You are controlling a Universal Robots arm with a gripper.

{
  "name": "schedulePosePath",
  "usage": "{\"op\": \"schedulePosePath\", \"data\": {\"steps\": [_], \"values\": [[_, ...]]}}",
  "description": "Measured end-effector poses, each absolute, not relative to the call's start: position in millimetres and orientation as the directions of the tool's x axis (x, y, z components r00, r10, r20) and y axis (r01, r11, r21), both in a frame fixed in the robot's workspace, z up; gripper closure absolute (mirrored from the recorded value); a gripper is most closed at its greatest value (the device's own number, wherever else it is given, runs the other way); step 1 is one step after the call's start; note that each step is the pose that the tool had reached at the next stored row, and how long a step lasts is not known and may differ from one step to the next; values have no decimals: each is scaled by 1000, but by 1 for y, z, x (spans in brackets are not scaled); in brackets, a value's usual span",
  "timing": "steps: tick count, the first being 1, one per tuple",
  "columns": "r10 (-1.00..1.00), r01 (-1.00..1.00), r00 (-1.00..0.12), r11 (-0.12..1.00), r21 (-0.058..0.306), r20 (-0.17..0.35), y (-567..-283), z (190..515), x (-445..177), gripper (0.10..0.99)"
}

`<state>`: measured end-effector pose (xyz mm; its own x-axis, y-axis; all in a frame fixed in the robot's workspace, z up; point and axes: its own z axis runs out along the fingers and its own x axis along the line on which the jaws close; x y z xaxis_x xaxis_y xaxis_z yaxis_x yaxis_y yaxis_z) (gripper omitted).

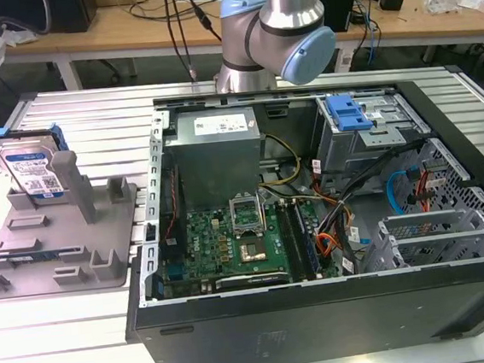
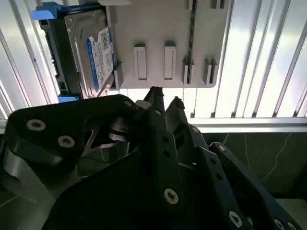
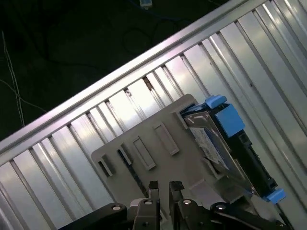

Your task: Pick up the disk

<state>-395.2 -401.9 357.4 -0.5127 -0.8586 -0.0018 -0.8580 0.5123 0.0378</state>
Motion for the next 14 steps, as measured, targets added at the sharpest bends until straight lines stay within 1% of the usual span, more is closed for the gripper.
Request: {"op": "schedulePosePath", "data": {"steps": [1,2,4,6,7,11,14], "values": [[-875,-875,-483,483,38,-2,-402,357,-395,788],[-887,-886,-462,461,38,-2,-402,357,-395,729],[-903,-903,-429,429,38,-2,-402,357,-395,729],[-925,-924,-380,380,38,-1,-402,357,-395,604],[-937,-936,-350,350,37,-1,-402,357,-395,604],[-957,-956,-291,291,37,-1,-402,356,-395,604],[-976,-975,-218,218,37,0,-402,356,-395,604]]}}
